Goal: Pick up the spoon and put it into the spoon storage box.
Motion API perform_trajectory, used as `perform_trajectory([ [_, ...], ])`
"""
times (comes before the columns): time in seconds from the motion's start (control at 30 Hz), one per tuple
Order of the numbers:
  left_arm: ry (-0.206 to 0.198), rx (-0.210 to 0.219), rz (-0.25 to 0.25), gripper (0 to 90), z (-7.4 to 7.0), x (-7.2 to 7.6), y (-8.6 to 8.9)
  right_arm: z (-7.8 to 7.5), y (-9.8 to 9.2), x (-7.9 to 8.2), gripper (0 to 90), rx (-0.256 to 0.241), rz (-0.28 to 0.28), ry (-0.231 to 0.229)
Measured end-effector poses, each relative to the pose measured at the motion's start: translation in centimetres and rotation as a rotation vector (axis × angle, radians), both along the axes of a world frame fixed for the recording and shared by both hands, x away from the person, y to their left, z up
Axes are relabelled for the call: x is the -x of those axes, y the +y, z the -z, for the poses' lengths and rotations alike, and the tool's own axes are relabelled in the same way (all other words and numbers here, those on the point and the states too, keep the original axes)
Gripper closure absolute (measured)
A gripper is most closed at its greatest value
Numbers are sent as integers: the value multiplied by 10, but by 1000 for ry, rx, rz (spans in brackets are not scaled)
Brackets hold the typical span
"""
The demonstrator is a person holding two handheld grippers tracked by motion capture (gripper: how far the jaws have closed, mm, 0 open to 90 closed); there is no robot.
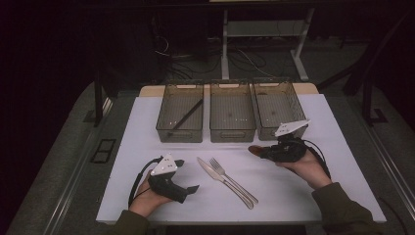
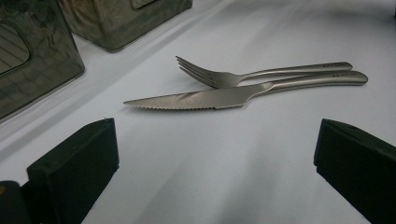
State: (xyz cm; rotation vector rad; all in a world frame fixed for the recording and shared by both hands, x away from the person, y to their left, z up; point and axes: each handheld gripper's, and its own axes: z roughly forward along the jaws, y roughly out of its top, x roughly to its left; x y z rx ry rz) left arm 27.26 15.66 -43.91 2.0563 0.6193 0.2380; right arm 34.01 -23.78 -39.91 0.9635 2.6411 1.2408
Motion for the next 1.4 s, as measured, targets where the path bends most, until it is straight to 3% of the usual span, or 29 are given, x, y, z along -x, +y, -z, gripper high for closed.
perform_trajectory([
  [0.67, -3, 0, 4, 0, -1, 1, -1, -34, 15, -32, 797, -54, 86, -61],
  [1.03, -10, -1, 6, 0, -1, 2, -3, -48, 32, -61, 799, -36, 129, -61],
  [1.4, -10, 7, 2, 0, -2, 2, -2, -57, 51, -88, 799, 11, 169, -63],
])
